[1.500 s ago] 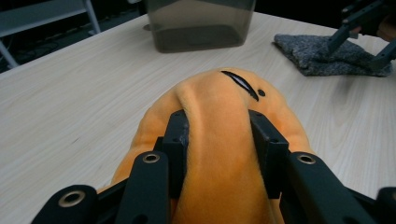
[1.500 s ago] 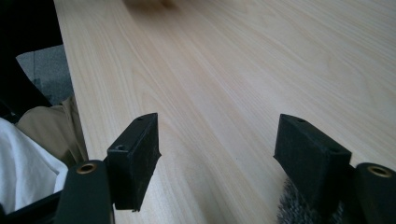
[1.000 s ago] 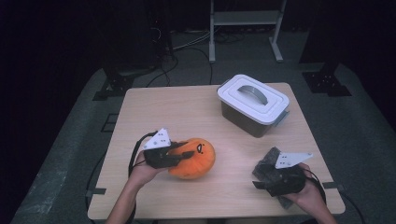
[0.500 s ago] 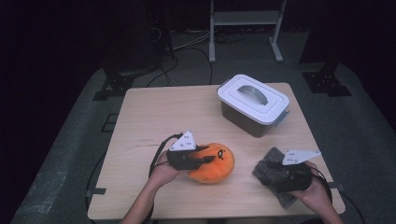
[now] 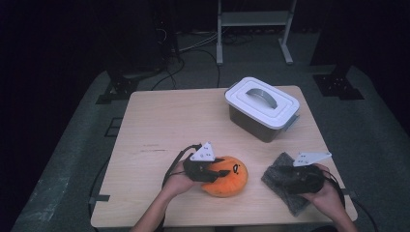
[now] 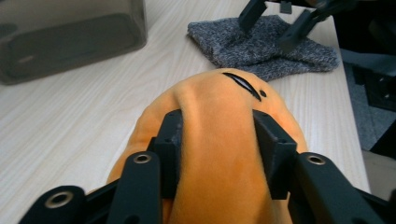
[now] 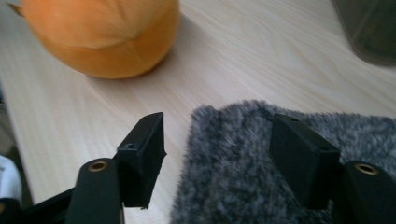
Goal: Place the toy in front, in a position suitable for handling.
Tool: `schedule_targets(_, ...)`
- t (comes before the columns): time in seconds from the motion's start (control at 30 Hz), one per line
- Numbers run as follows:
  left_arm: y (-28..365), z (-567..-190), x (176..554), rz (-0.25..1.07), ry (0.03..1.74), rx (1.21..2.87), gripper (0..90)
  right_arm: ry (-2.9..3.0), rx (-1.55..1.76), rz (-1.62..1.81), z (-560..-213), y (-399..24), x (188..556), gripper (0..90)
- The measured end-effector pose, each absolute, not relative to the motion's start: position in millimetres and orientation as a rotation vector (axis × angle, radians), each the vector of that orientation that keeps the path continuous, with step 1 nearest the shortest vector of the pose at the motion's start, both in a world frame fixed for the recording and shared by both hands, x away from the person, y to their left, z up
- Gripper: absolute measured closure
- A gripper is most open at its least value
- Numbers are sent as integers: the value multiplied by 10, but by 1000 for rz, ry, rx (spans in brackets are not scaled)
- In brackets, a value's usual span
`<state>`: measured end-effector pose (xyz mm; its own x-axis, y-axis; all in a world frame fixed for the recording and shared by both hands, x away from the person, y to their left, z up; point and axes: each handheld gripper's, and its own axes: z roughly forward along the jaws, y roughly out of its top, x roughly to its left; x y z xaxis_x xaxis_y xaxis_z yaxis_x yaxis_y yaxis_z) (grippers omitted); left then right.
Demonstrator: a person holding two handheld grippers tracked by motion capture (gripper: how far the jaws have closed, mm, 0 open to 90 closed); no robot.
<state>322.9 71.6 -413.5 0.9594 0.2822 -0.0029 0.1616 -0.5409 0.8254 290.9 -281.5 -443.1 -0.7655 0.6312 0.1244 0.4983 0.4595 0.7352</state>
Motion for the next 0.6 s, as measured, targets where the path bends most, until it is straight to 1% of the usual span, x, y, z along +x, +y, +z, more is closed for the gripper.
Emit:
schedule_targets(0.2, 736, -4125, 3231, 151, 311, 2164, 475, 2570, 1011, 1094, -4540, -2810, 3015, 398)
schedule_targets(0.3, 754, -4119, 3234, 148, 311, 2162, 444, 2600, 1010, 1026, -4602, -2820, 3060, 450)
schedule_targets(0.37, 767, -4109, 3234, 145, 315, 2160, 426, 2609, 1019, 1015, -4642, -2829, 3074, 467)
schedule_targets(0.47, 790, -4076, 3242, 138, 314, 2145, 377, 2607, 1019, 1008, -4669, -2823, 3076, 468)
schedule_targets(0.6, 850, -3996, 3226, 143, 312, 2123, 359, 2606, 1018, 1003, -4684, -2819, 3067, 447)
